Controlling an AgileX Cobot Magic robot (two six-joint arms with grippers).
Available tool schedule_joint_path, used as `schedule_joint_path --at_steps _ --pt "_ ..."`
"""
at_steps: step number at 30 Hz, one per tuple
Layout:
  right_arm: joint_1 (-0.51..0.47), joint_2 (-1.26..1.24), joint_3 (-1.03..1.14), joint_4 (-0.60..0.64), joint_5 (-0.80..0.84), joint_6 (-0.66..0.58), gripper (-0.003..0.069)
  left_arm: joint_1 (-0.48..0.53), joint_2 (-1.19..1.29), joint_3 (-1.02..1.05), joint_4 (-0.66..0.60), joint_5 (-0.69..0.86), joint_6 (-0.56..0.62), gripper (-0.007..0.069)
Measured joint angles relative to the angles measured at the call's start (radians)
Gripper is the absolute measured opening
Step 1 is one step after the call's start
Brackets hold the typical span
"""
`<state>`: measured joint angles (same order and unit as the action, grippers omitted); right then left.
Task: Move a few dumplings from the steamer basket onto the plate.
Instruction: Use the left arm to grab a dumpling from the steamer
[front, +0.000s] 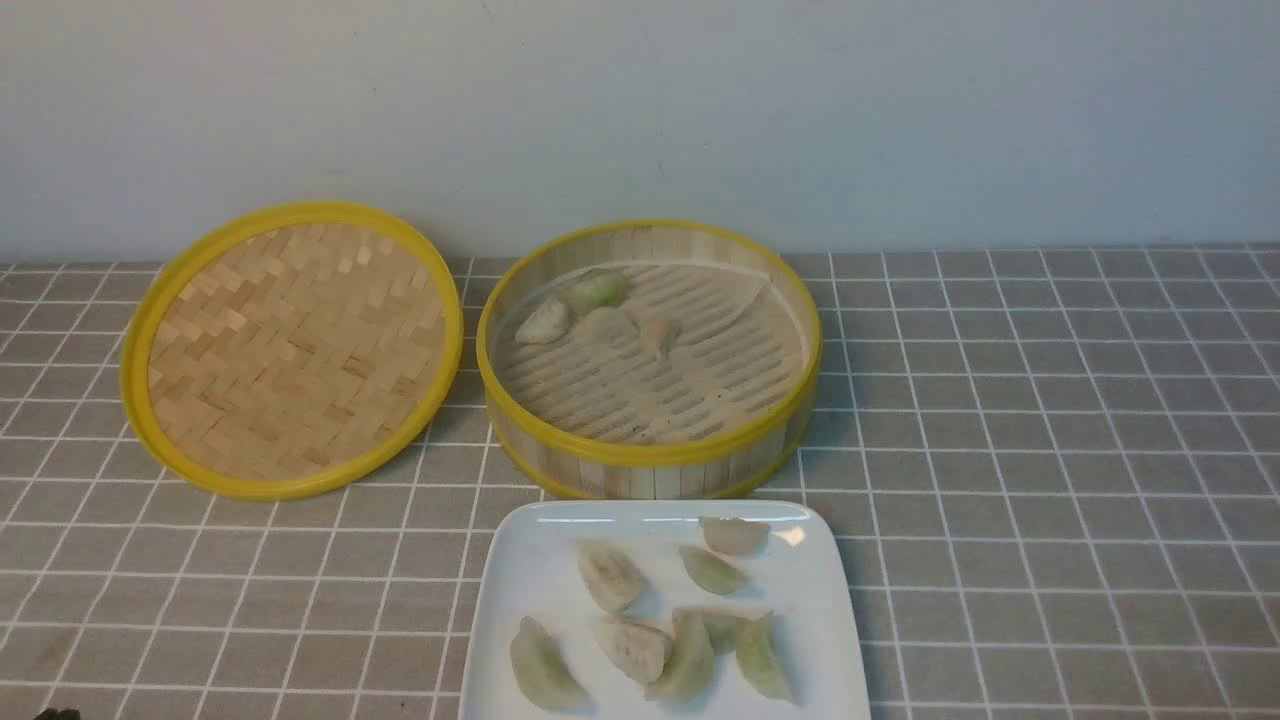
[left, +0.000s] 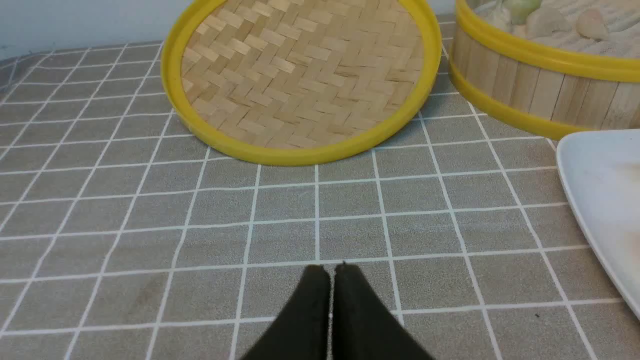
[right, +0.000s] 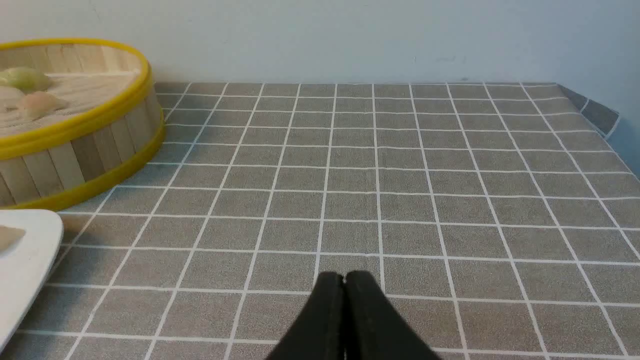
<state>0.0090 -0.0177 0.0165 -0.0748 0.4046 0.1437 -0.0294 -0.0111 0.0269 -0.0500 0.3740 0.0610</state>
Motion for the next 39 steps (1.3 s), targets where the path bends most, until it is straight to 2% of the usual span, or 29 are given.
schedule_joint_path --at_steps 29,36,39 --pt "0.0 0.0 0.0 0.0 0.0 0.001 -0.0015 0.0 0.0 0.001 0.03 -0.025 0.014 -0.0005" --pt "0.0 0.0 0.0 0.0 0.0 0.001 -0.0015 0.0 0.0 0.001 -0.207 -0.259 -0.193 -0.0005" --pt "0.0 0.0 0.0 0.0 0.0 0.001 -0.0015 0.0 0.0 0.001 -0.273 -0.353 -0.223 -0.0005"
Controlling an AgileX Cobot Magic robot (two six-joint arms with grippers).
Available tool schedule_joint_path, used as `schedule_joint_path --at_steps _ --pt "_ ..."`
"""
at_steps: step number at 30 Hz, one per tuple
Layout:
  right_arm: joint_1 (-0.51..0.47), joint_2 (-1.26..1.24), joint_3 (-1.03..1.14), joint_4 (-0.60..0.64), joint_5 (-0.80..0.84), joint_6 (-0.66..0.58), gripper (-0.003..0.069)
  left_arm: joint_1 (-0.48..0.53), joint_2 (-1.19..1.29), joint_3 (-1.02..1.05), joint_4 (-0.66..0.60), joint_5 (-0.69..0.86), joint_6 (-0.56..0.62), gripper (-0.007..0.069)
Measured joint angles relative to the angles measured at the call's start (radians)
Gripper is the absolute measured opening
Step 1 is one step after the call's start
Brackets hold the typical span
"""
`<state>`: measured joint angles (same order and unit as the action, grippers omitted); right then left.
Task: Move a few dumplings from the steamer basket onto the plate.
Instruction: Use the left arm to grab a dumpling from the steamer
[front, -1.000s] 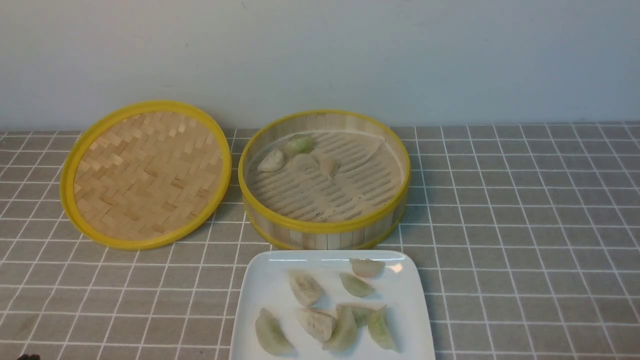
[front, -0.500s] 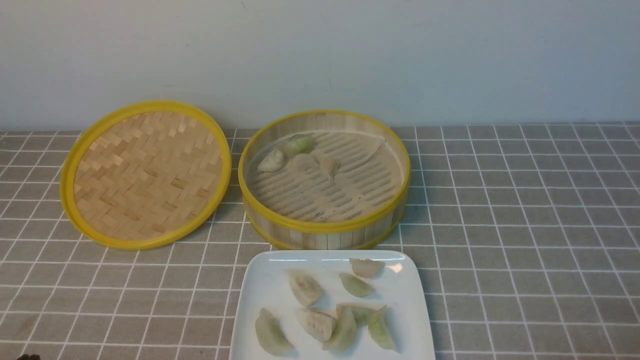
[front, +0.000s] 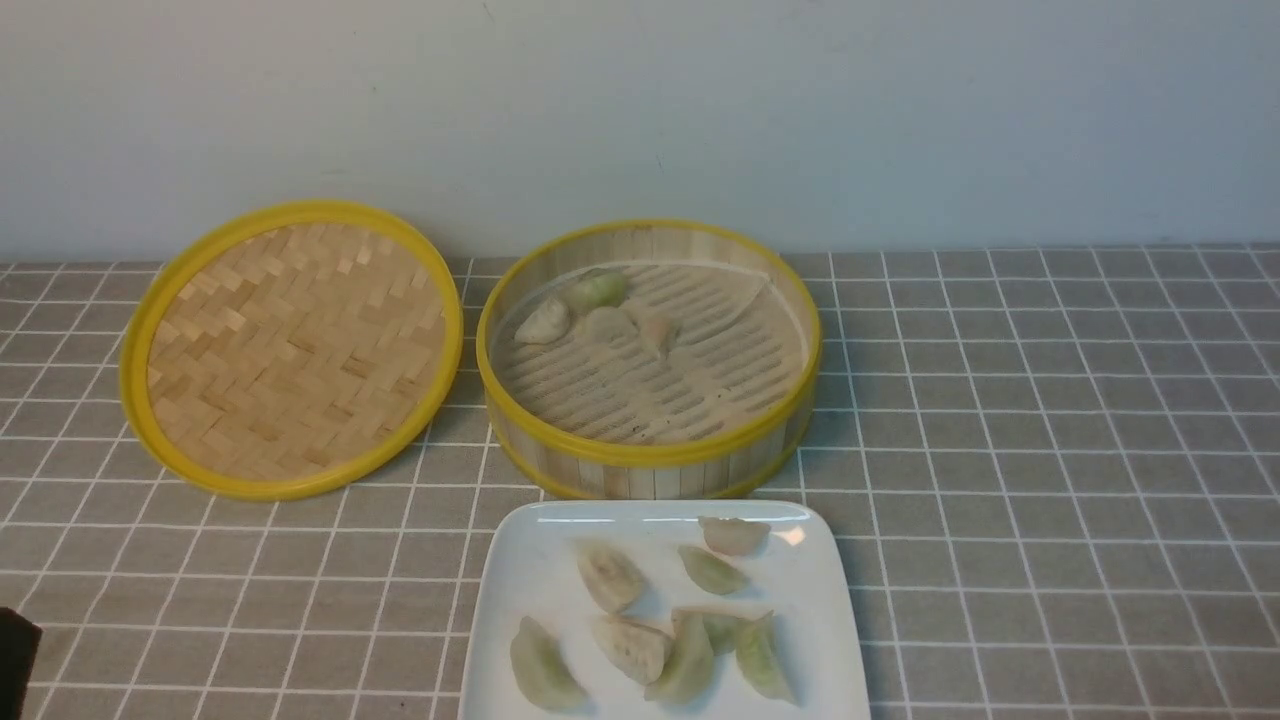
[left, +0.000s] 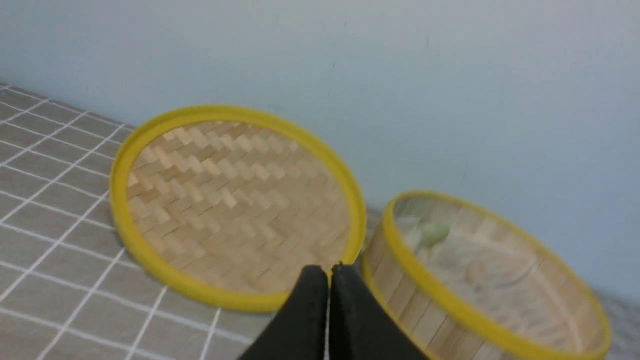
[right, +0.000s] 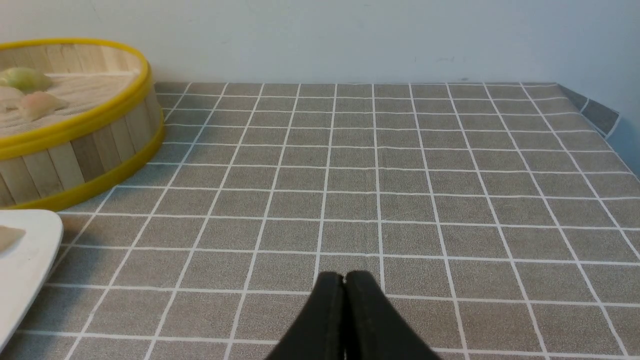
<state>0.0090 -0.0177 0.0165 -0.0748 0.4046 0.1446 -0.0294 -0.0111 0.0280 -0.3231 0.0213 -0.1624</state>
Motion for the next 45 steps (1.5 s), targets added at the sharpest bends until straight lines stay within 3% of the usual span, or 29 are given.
schedule_joint_path --at_steps 7,8,12,16,20,29,36,45 --pt "0.0 0.0 0.0 0.0 0.0 0.0 -0.0015 0.0 0.0 0.0 -0.033 -0.307 -0.074 -0.0005" --pt "0.0 0.0 0.0 0.0 0.0 0.0 -0.0015 0.0 0.002 -0.011 -0.038 -0.385 -0.131 -0.0005" --pt "0.0 0.0 0.0 0.0 0.0 0.0 -0.0015 0.0 0.092 -0.154 0.003 -0.342 -0.221 -0.0005" --pt "0.0 0.0 0.0 0.0 0.0 0.0 -0.0015 -0.001 0.305 -0.395 0.148 -0.13 -0.248 -0.0005" --pt "0.0 0.0 0.0 0.0 -0.001 0.0 -0.0015 -0.065 0.664 -0.804 0.341 0.268 -0.235 -0.0005" --pt "0.0 0.0 0.0 0.0 -0.001 0.0 -0.0015 -0.267 1.418 -1.44 0.398 1.025 0.09 -0.0005" --pt "0.0 0.0 0.0 0.0 -0.001 0.0 -0.0015 -0.341 1.781 -1.706 0.346 1.155 0.232 -0.0005" --pt "0.0 0.0 0.0 0.0 -0.001 0.0 -0.0015 -0.302 2.134 -2.116 0.232 1.211 0.325 -0.0005"
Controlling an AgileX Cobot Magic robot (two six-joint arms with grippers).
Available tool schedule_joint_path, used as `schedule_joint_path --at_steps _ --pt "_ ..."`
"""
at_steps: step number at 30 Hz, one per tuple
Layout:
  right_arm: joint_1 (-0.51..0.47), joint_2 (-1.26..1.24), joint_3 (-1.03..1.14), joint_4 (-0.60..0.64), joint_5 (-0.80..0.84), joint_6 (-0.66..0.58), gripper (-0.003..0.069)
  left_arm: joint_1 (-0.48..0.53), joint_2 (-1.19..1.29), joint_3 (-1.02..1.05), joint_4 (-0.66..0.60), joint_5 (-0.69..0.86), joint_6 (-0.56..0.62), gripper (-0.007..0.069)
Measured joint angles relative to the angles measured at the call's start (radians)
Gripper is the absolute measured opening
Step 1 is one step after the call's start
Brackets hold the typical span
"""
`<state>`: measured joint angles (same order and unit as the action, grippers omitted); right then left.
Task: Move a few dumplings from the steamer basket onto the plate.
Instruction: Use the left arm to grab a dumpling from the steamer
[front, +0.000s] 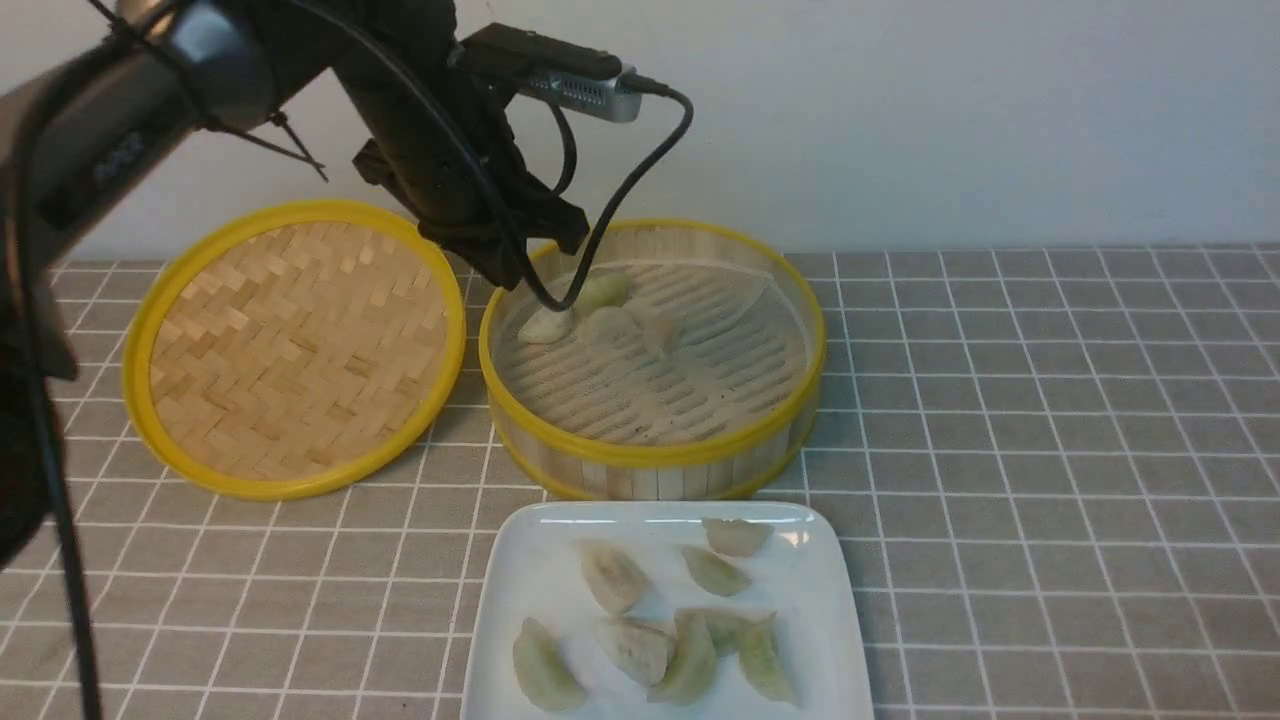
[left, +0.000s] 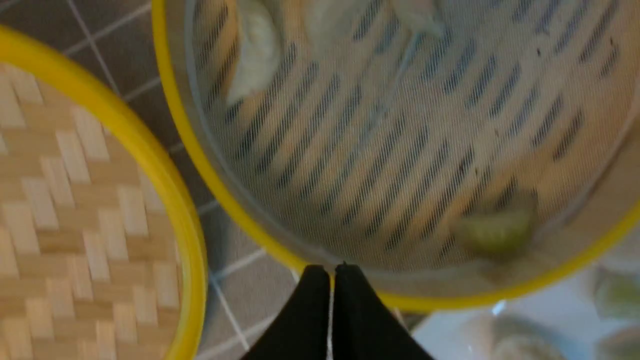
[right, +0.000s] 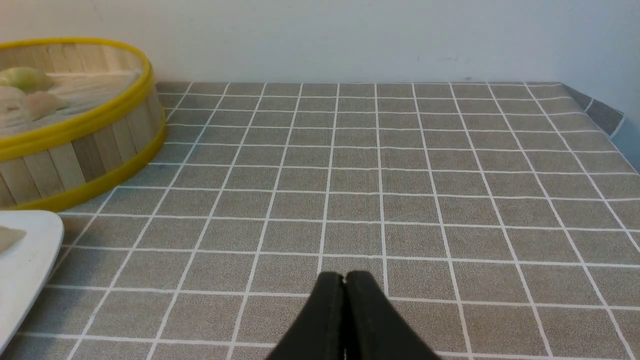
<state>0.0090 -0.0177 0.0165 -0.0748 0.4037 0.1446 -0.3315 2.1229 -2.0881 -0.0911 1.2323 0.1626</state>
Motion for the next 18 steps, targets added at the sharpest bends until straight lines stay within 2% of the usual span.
schedule_joint_path --at_steps 7,12,15,18 --pt "0.0 0.0 0.0 0.0 0.0 0.0 -0.0015 0.004 0.25 -0.282 0.006 0.0 0.004 -0.0004" --pt "0.0 0.0 0.0 0.0 0.0 0.005 -0.0015 0.004 0.311 -0.326 0.065 0.001 0.004 0.0008" --pt "0.0 0.0 0.0 0.0 0.0 0.006 -0.0015 0.004 0.322 -0.328 0.083 0.001 0.004 0.0043" --pt "0.0 0.0 0.0 0.0 0.0 0.007 -0.0015 0.004 0.338 -0.329 0.091 -0.006 0.004 0.0137"
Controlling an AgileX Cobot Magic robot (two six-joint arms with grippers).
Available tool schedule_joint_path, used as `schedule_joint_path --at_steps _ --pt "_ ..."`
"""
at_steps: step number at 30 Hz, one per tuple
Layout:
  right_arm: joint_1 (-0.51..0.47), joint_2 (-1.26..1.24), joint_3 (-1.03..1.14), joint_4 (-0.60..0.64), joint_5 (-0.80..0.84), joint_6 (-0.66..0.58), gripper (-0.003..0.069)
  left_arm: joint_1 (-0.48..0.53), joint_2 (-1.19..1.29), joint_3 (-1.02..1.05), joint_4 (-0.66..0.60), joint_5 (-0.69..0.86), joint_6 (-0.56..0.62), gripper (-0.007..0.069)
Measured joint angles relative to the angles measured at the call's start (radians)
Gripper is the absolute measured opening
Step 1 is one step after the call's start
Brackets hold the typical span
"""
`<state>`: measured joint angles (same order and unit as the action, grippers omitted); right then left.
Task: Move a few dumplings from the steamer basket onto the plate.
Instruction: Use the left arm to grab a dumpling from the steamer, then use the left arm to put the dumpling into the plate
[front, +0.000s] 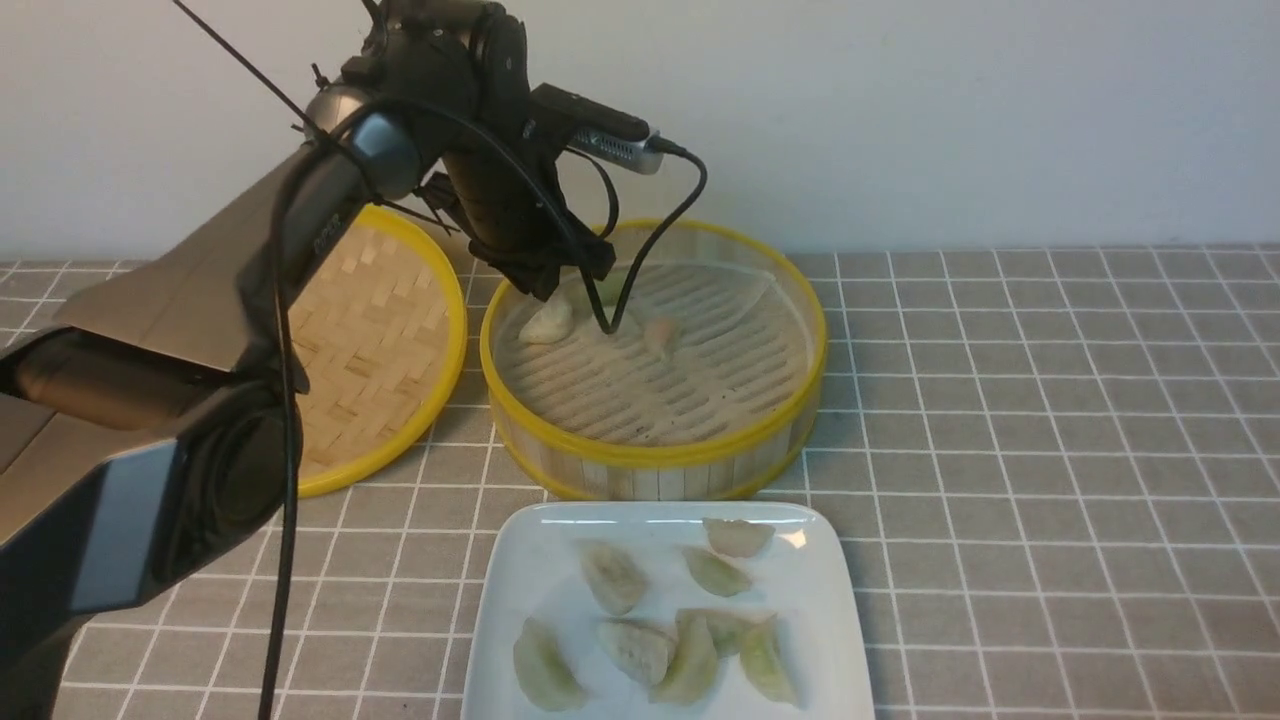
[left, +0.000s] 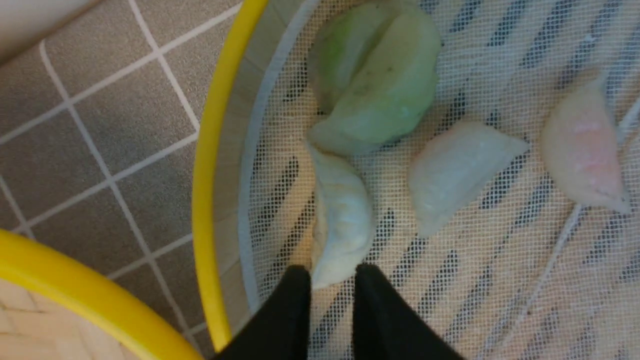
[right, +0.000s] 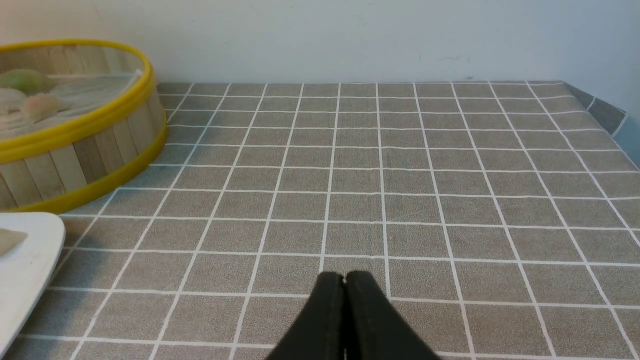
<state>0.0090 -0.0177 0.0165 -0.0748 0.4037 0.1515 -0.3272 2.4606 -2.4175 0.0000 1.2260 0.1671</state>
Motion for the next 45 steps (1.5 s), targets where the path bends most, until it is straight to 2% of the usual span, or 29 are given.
schedule_joint_path --at_steps 5,10,18,23,30,36,39,45 --pt "0.0 0.0 0.0 0.0 0.0 0.0 -0.0015 0.0 0.032 -0.001 0.0 -0.013 0.0 0.0262" --pt "0.0 0.0 0.0 0.0 0.0 0.0 -0.0015 0.0 0.056 -0.001 0.0 -0.043 0.0 0.0314" --pt "0.0 0.0 0.0 0.0 0.0 0.0 -0.0015 0.0 0.085 -0.001 -0.005 -0.072 0.0 0.0307" --pt "0.0 0.0 0.0 0.0 0.0 0.0 -0.0015 -0.001 0.092 -0.003 -0.014 -0.04 0.0 0.0181" --pt "0.0 0.0 0.0 0.0 0.0 0.0 -0.0015 -0.001 0.041 -0.011 -0.042 0.006 0.0 0.0181" --pt "0.0 0.0 0.0 0.0 0.0 0.0 -0.0015 0.0 -0.11 -0.009 -0.082 0.009 0.0 0.0181" --pt "0.0 0.0 0.0 0.0 0.0 0.0 -0.0015 -0.002 -0.275 0.112 -0.175 0.009 0.004 0.0181" --pt "0.0 0.0 0.0 0.0 0.0 0.0 -0.0015 -0.029 -0.509 0.557 -0.197 0.007 0.017 0.0181"
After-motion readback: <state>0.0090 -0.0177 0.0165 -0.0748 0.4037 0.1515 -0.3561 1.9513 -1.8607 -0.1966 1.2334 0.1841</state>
